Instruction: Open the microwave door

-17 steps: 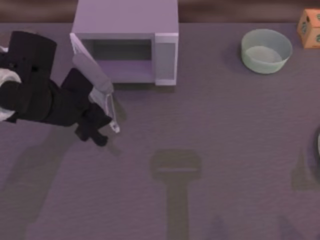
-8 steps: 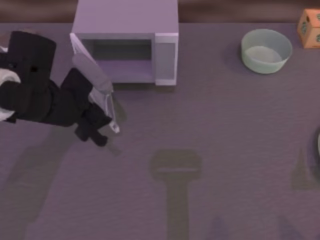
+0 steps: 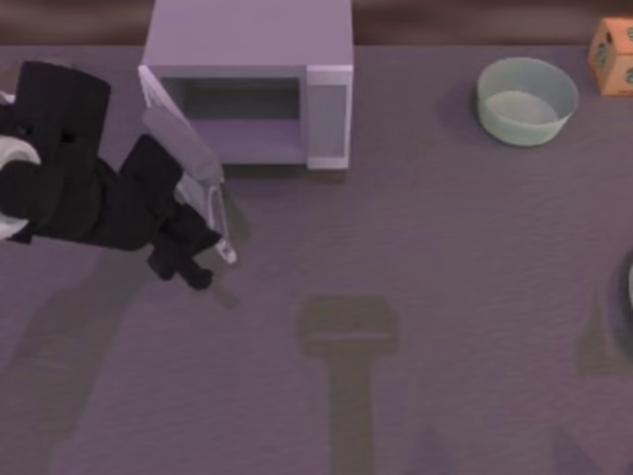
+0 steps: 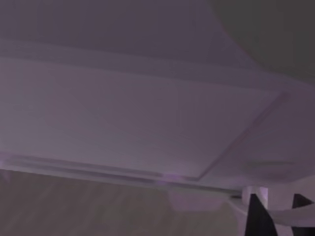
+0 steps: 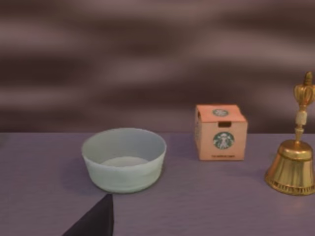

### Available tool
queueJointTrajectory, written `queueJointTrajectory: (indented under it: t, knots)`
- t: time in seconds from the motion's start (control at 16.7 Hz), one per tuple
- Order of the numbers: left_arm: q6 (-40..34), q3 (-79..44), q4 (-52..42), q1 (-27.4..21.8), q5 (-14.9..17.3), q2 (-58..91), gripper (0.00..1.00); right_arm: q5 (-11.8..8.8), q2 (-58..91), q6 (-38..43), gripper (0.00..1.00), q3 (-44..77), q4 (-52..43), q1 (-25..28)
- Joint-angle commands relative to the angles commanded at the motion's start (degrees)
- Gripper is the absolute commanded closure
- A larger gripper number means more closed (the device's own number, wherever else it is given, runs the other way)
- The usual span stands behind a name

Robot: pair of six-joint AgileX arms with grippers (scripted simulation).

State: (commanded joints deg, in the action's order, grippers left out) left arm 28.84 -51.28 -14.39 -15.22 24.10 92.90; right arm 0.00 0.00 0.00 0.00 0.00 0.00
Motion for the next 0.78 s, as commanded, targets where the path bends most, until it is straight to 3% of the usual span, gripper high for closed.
queueJointTrajectory:
  t: [0.24, 0.78]
  knots:
    - [0.02, 0.16, -0.23, -0.19, 0.42, 0.00, 1.00, 0.00, 0.00, 0.00, 0.00, 0.00, 0.00, 0.00]
    - [7.32, -0.80, -3.80, 3.16, 4.20, 0.26, 1.00, 0.00, 0.00, 0.00, 0.00, 0.00, 0.00, 0.00]
